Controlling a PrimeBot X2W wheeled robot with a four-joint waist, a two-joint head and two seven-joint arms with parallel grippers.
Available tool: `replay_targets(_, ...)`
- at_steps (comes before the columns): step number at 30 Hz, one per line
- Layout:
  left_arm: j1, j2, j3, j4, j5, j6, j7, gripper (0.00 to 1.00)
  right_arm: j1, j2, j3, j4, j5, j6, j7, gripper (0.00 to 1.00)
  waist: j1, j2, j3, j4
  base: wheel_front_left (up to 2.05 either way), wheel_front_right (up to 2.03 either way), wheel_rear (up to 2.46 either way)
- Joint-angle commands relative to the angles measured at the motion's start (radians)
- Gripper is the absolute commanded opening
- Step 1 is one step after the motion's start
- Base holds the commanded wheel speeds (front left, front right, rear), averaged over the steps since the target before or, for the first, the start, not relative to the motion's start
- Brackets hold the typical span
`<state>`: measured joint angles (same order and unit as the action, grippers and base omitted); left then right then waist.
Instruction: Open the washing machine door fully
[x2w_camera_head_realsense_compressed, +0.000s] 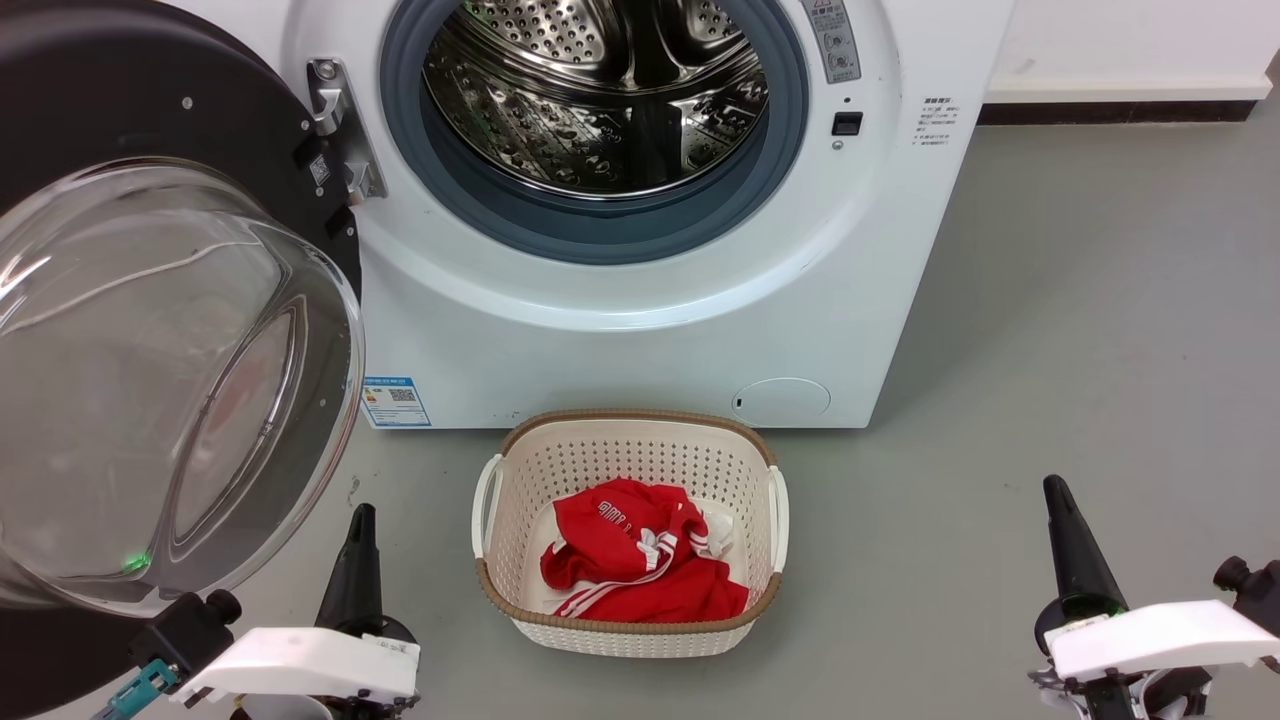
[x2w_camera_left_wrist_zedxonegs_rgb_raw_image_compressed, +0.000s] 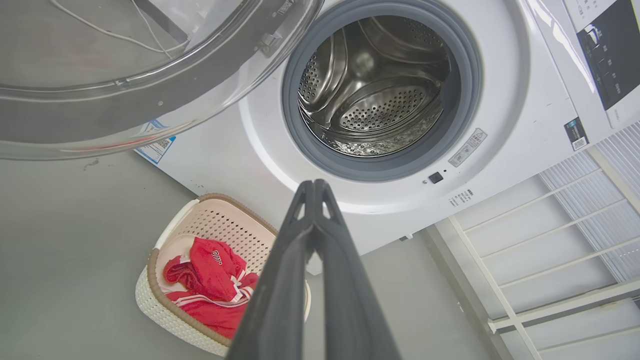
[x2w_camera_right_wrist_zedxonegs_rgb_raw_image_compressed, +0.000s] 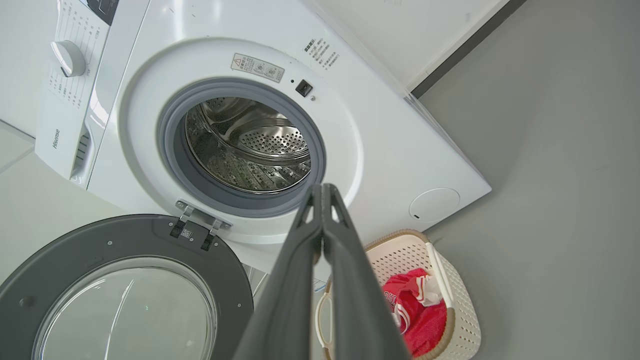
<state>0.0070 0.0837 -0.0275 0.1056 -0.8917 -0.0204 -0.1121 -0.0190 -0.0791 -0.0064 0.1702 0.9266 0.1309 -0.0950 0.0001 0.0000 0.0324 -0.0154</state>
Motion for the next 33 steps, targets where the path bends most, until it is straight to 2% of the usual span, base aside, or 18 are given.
replay_targets(1,-0.028,0.006,0.005,-0.002,-0.039,-0.009,0.007,0.0,-0.027,-0.008,-0.003,-0.006,0.04,0.0,0.007,0.0,0.0,0.0,-0.001,0.0,0.0,0.0,0.0)
replay_targets(33,-0.072,0.008,0.045,0.065,-0.394,-0.062,0.092,0.0,-0.059,-0.009,-0.03,0.032,0.376,0.0,0.087,0.0,0.0,0.0,-0.012,0.006,0.0,0.0,0.0)
